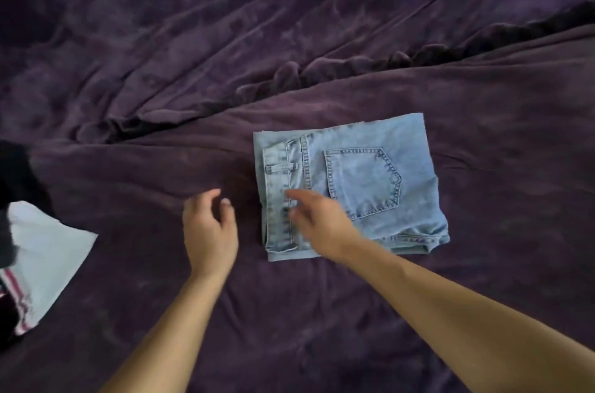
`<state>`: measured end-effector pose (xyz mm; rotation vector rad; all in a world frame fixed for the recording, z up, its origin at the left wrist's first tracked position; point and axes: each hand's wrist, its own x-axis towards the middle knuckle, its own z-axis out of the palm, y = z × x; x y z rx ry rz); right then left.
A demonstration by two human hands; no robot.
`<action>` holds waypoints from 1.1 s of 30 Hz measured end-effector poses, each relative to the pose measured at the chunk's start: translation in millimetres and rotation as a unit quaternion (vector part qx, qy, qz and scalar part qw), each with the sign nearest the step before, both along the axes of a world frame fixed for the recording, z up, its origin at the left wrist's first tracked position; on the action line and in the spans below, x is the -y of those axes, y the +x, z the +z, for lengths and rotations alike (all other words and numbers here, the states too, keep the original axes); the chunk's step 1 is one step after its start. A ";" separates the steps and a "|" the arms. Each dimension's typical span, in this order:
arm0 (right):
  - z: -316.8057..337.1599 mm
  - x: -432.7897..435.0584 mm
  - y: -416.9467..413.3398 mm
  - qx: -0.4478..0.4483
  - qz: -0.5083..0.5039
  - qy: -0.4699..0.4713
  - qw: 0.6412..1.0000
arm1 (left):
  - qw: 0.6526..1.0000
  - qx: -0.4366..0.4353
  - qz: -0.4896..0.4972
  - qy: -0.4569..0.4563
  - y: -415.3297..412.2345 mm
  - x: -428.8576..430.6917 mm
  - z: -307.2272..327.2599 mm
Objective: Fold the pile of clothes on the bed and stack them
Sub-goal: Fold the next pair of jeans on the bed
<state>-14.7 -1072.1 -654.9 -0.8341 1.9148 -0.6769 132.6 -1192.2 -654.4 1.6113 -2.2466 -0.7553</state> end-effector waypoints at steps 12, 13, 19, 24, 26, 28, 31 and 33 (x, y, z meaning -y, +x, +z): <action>-58.9 -97.7 -124.3 -0.253 -0.157 0.182 0.937 | 0.993 0.094 -0.056 0.039 -80.4 -33.0 -56.4; -63.2 -96.2 -117.6 -0.260 -0.150 0.168 0.939 | 0.994 0.080 -0.071 0.029 -77.7 -32.4 -60.0; -42.4 -115.9 -100.1 -0.253 -0.171 0.087 0.948 | 0.986 0.058 -0.155 -0.018 -66.8 -39.8 -28.9; 19.3 -184.6 -95.4 -0.255 -0.197 0.053 0.945 | 0.976 0.080 -0.201 -0.007 -79.1 -92.8 37.0; 44.6 -220.3 -103.0 -0.257 -0.221 0.042 0.940 | 0.972 0.085 -0.218 -0.007 -99.5 -120.0 64.0; 68.6 -257.4 -119.2 -0.265 -0.241 0.032 0.933 | 0.971 0.081 -0.226 -0.014 -127.2 -149.2 88.8; 107.8 -315.6 -157.4 -0.280 -0.263 0.009 0.923 | 0.966 0.039 -0.250 -0.054 -174.4 -197.8 121.5; 134.6 -359.1 -186.4 -0.295 -0.276 -0.010 0.915 | 0.957 0.003 -0.275 -0.091 -208.1 -232.3 140.7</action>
